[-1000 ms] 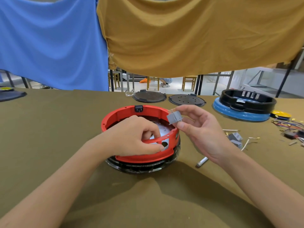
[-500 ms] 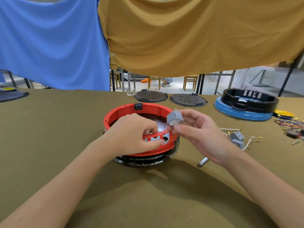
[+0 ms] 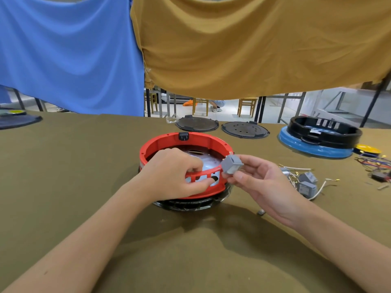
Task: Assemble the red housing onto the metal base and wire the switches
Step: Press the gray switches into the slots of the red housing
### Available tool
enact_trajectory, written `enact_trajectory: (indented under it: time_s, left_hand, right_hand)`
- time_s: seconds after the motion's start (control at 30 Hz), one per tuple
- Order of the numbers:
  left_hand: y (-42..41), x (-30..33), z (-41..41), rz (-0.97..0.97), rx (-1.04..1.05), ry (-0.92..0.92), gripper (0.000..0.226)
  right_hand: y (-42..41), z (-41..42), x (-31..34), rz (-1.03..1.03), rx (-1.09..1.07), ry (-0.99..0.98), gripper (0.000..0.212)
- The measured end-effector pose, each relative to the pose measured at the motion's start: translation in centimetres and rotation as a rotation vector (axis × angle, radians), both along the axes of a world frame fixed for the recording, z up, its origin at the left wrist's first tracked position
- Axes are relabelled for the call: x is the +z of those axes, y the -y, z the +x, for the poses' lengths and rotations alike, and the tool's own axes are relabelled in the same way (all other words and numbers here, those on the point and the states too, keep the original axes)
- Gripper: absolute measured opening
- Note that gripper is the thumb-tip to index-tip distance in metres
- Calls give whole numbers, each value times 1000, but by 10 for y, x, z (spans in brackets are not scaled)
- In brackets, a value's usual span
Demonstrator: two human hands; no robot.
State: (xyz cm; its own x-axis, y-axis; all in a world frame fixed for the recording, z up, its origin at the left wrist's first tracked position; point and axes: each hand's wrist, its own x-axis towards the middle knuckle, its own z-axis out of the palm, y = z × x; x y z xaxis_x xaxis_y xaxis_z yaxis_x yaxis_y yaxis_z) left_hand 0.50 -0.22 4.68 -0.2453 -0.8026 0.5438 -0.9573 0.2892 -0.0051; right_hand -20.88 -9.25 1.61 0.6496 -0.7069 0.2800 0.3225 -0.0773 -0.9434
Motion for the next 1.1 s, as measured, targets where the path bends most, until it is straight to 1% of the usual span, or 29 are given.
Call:
enact_trajectory:
  time_s: [0.1,0.2,0.4,0.6,0.67,0.8,0.9,1.0,1.1]
  left_hand:
    - [0,1,1,1,-3,13,49]
    - [0,1,0,2,7,33,48]
    - [-2,3,-2,15,10,36,42]
    - [-3,3,-8,43,52,47,40]
    - [-3,3,-8,44,64,52,42]
    - [-2,2,-10,24,77,74,54]
    - [-2,2,-11,39,76,59,56]
    - [-2,2,-12,24,77,28,52]
    - [-2,2,-12,27,75,20,58]
  right_hand:
    - [-1,-5,-4,37,39,36,40]
    - [0,-6,-4,44,61,6,41]
    - [-1,-10,-7,62,86,-87,35]
    - [-2,-9,-8,98,122,-112,30]
    - [-3,-9,-8,84,117,-134,30]
    - [-5,-9,-7,59,85,-168,28]
    - [-6,-9,-7,17,65,-185,27]
    - [-8,-8,-7,-29,47,-201,26]
    - [-8,-7,-8,-48,36,-205,26]
